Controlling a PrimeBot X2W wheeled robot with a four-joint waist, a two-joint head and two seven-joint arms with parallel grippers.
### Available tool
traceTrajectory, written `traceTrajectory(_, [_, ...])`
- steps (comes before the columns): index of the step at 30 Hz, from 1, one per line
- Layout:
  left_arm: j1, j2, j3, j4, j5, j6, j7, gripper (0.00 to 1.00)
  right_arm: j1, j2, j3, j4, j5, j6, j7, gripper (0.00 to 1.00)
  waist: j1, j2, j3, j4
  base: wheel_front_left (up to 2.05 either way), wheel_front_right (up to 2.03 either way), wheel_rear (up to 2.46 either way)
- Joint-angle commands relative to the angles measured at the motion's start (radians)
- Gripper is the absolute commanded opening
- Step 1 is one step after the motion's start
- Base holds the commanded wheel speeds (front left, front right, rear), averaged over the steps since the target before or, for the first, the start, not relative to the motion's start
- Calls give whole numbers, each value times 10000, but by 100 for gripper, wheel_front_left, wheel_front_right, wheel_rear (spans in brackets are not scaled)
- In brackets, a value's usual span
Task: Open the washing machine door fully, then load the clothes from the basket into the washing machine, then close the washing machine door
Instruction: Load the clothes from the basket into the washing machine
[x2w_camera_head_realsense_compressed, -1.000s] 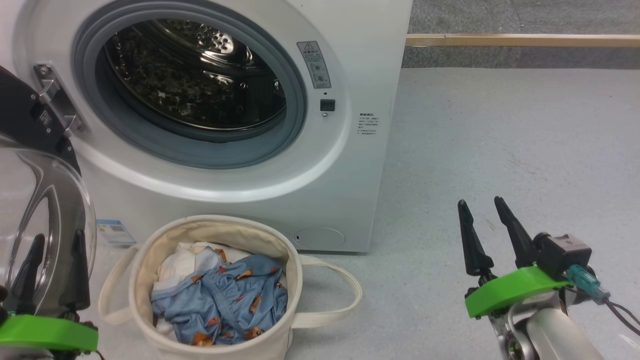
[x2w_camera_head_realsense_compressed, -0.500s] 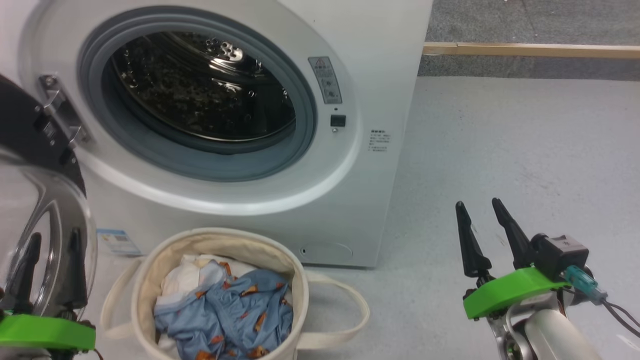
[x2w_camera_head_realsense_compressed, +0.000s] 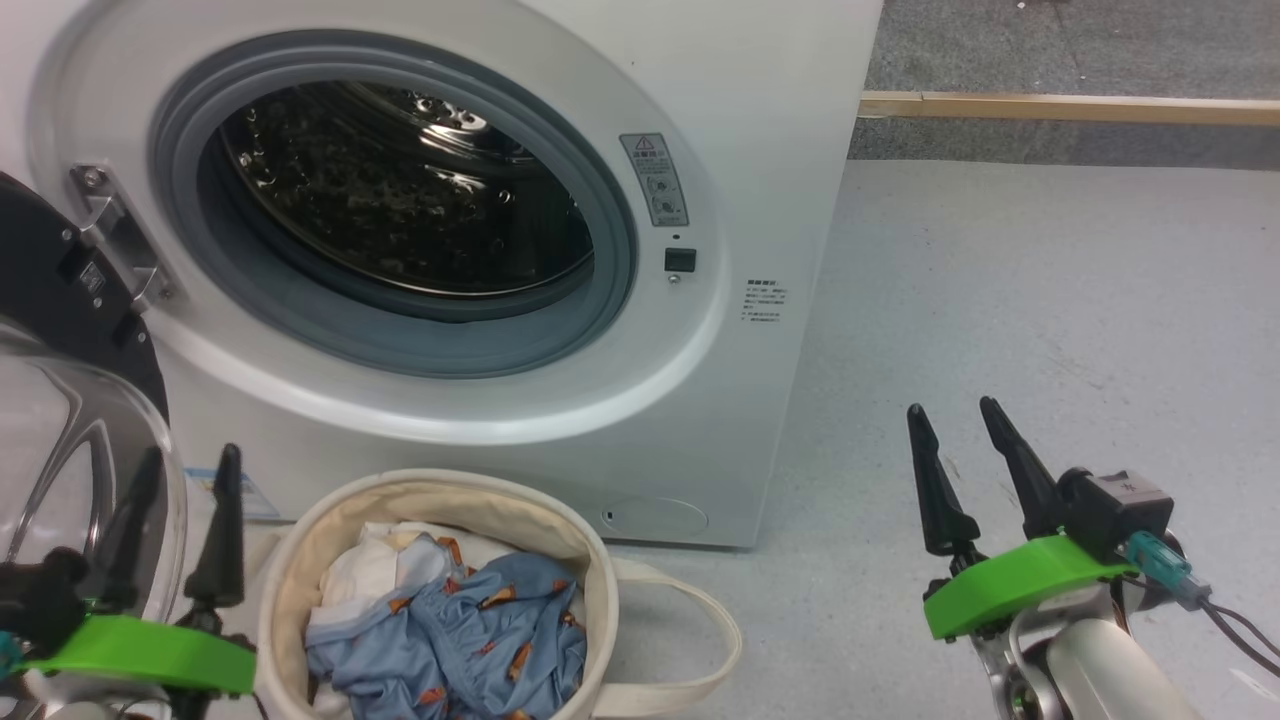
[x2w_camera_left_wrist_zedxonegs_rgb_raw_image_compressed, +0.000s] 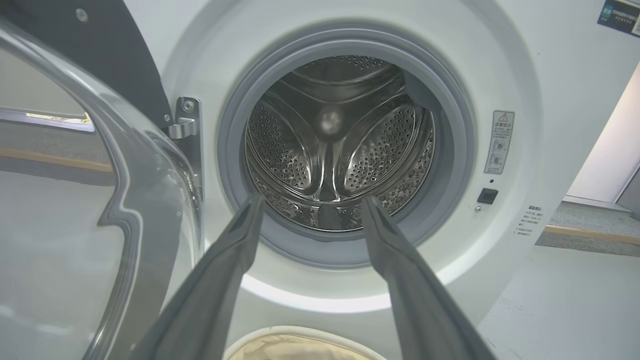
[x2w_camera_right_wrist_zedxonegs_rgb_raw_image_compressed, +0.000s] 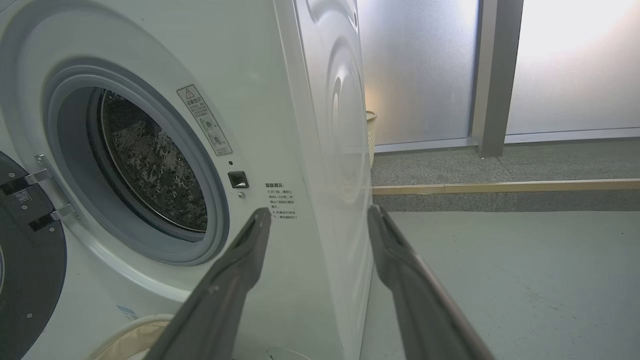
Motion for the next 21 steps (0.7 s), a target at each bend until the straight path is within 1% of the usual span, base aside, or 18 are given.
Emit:
traceTrajectory(1, [-506,222,217,-391,65,-57,-59,100,-252,5,154,-284,40,6,-126,100,0,0,5,-15,0,0,0])
traceTrajectory(7, [-595,79,-214,-478,-43,-57,-59,100,-232,10,52,-302,15,6,-126,100,0,0,3,-93,0,0,0])
traceTrajectory(11, [-700,-161,-481,-470,-211,-57,-59,100,-201,-4,-77,-306,-11,6,-126,100,0,0,6,-140,0,0,0])
traceTrajectory(13, [-815,-281,-631,-334,-128,-49,-59,100,-191,-7,-120,-281,-29,6,-126,100,0,0,22,-180,0,0,0])
traceTrajectory(21, [-1094,-561,-525,133,148,6,-59,100,-235,-69,-86,-256,-48,6,-126,100,0,0,120,-389,0,0,0])
